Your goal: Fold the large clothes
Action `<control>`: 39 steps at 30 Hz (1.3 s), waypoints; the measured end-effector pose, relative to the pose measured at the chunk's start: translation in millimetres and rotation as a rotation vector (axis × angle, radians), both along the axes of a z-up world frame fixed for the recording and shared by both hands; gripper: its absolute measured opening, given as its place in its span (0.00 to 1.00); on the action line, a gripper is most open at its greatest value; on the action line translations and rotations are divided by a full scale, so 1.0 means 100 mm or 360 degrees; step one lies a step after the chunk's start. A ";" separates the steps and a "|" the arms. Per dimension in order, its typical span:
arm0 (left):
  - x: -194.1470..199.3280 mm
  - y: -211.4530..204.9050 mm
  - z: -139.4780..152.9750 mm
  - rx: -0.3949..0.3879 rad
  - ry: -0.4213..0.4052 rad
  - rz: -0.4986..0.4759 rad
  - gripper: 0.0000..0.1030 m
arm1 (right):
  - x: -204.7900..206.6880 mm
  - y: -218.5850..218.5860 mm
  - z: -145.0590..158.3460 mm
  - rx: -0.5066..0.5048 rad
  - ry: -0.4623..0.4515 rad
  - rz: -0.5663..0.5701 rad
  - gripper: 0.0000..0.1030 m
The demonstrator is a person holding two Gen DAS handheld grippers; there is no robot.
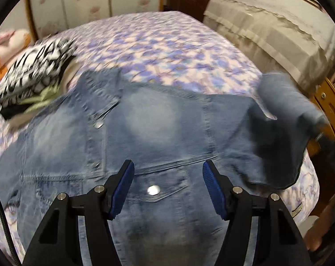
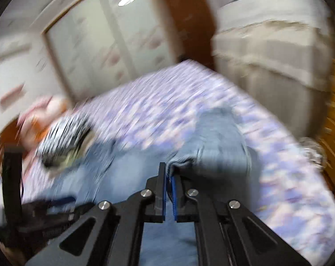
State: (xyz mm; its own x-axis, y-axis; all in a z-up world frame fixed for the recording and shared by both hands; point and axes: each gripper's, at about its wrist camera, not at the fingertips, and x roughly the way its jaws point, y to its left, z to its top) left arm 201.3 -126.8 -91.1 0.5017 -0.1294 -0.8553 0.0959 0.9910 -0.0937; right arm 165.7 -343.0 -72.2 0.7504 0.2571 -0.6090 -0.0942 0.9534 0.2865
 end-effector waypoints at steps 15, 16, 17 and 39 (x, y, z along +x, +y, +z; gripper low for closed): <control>0.10 0.17 -0.79 -0.0505 0.0363 -0.0174 0.61 | -0.27 0.22 -0.89 -0.0014 0.0457 0.0197 0.30; 0.12 0.15 -0.83 -0.0545 0.0385 -0.0177 0.61 | -0.28 0.24 -0.89 -0.0022 0.0456 0.0182 0.30; 0.15 0.12 -0.89 -0.0576 0.0412 -0.0168 0.61 | -0.30 0.24 -0.88 -0.0013 0.0456 0.0171 0.30; 0.35 -0.62 -0.49 -0.0220 0.0129 -0.0332 0.14 | -0.61 0.04 -0.97 0.0157 0.0526 0.0025 0.30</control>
